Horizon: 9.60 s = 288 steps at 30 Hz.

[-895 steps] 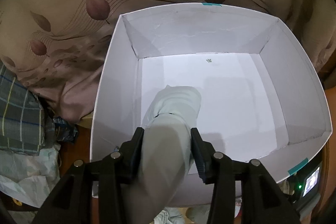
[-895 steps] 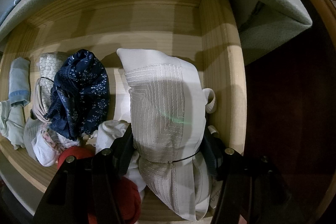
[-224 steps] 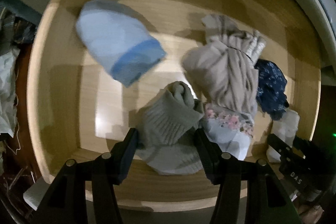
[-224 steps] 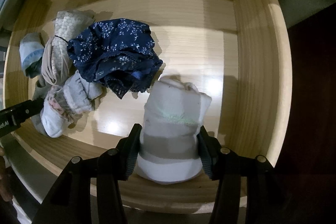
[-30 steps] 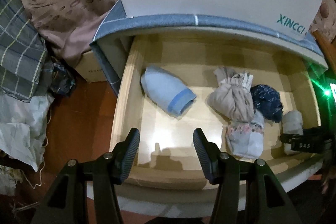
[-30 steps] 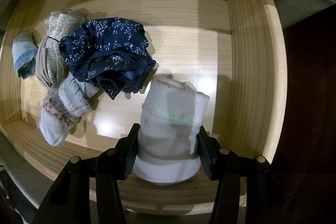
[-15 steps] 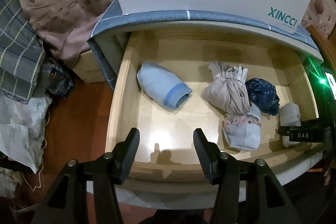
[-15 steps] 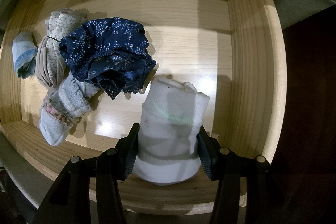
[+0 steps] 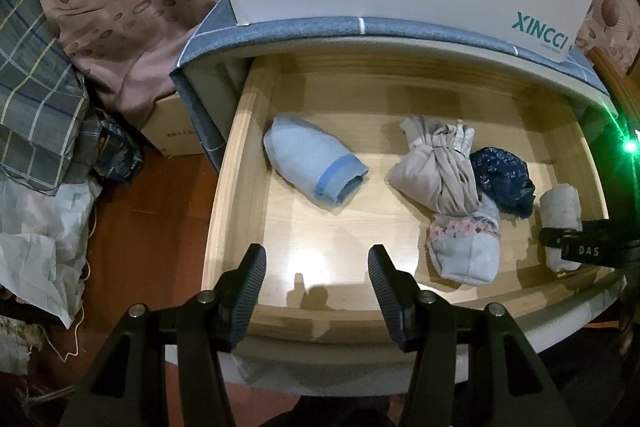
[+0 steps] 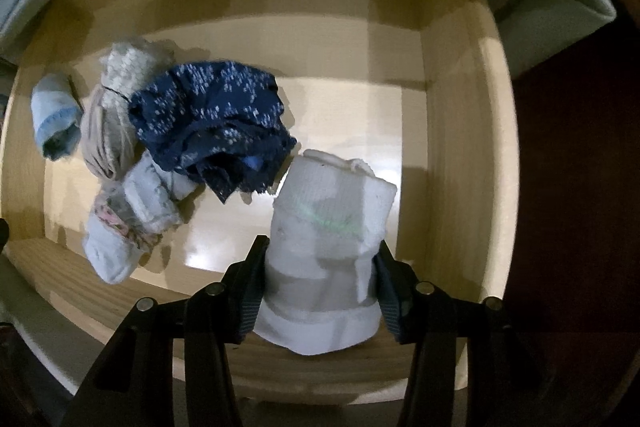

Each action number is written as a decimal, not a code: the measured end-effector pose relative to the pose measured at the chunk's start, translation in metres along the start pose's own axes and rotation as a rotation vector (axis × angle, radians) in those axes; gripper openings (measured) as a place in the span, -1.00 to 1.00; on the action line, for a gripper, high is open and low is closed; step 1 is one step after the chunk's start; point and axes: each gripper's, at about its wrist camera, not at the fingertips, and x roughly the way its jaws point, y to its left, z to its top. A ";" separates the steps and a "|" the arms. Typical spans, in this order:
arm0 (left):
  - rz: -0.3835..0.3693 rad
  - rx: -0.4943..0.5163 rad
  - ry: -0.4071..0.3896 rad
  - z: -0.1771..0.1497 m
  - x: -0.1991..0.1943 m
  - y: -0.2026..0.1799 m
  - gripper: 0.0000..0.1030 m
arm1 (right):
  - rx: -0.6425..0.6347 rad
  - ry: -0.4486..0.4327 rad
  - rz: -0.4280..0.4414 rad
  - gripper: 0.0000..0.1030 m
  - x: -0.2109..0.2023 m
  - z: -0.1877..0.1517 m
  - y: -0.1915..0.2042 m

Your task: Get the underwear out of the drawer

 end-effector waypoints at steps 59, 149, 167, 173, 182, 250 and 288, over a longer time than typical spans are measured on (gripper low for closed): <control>-0.045 -0.098 0.026 -0.003 0.004 0.016 0.06 | -0.187 -0.279 0.118 -0.02 -0.190 0.177 0.143; -0.099 -0.160 0.096 -0.006 0.018 0.022 0.06 | -0.150 0.173 -0.053 -0.27 0.020 0.012 0.012; -0.155 -0.143 0.082 0.008 0.018 0.024 0.06 | -0.036 0.175 0.035 -0.26 0.023 -0.017 -0.027; -0.147 -0.113 0.092 0.030 0.028 0.016 0.06 | -0.038 0.173 0.038 -0.25 0.023 -0.024 -0.031; -0.139 -0.130 0.115 0.069 0.054 0.010 0.06 | -0.037 0.171 0.042 -0.24 0.025 -0.023 -0.017; -0.118 0.062 0.303 0.051 0.065 -0.012 -0.08 | -0.031 0.166 0.076 -0.17 0.021 -0.014 -0.021; -0.050 0.109 0.438 0.069 0.130 -0.026 -0.13 | -0.035 0.167 0.081 -0.15 0.030 -0.015 -0.017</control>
